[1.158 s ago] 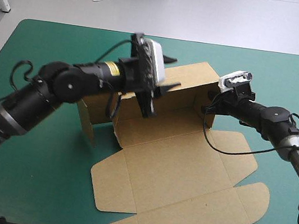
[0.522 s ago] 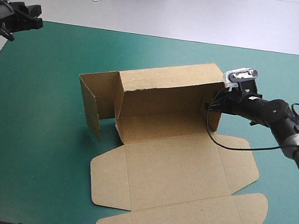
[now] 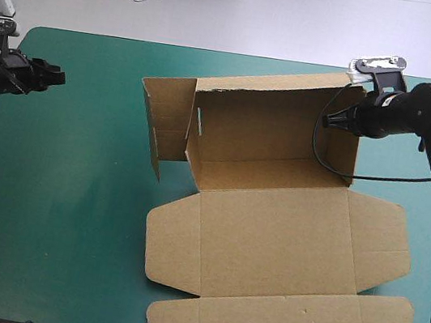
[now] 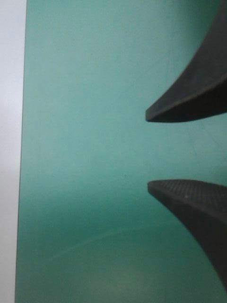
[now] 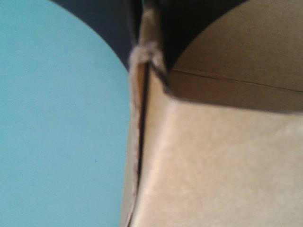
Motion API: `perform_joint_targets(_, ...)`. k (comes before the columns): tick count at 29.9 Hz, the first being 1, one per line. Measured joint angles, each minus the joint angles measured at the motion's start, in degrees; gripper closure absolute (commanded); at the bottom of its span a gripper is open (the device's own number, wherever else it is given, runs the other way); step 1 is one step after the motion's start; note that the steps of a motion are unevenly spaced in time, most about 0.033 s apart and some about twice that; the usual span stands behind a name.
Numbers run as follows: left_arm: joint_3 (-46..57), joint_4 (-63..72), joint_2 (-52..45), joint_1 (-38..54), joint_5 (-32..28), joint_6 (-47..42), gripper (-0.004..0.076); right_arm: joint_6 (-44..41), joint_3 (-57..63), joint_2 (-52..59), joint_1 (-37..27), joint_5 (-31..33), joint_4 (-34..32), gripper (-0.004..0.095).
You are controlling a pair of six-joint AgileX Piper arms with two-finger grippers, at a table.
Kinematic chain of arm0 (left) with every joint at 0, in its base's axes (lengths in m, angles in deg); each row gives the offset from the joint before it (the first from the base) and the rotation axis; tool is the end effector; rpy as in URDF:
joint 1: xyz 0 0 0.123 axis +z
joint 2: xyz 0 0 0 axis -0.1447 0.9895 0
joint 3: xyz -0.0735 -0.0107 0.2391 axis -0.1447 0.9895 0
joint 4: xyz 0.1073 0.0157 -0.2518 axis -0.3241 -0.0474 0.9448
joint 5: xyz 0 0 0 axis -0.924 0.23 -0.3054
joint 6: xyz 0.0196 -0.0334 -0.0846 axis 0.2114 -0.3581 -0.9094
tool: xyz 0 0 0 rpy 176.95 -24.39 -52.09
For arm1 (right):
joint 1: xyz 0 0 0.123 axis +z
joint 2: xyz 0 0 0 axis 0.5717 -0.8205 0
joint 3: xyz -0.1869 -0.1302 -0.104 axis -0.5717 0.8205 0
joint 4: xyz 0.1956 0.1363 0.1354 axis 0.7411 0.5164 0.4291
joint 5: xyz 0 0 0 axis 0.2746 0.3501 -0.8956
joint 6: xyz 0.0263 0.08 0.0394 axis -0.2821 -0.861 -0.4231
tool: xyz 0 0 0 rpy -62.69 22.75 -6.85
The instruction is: Fold the box
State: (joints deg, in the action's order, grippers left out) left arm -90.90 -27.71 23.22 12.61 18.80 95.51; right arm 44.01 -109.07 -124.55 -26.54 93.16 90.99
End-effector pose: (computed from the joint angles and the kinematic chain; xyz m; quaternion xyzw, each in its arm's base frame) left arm 0.3560 0.0914 0.3249 0.0096 0.8818 -0.0916 0.4625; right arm 0.3635 0.0652 0.3662 -0.1364 0.9269 0.0677 0.3431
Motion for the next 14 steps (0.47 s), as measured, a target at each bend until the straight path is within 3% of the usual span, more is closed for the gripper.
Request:
perform_joint_targets(6,0.0,-8.1,0.0,0.0,1.6,-6.1,0.0439,-2.0,-6.5,-7.9,0.0,10.5,-2.5,0.0911)
perform_joint_targets(14,0.0,-12.5,0.0,0.0,2.9,-9.3,0.0440,-3.3,-11.0,-17.1,0.0,11.3,-3.0,0.0871)
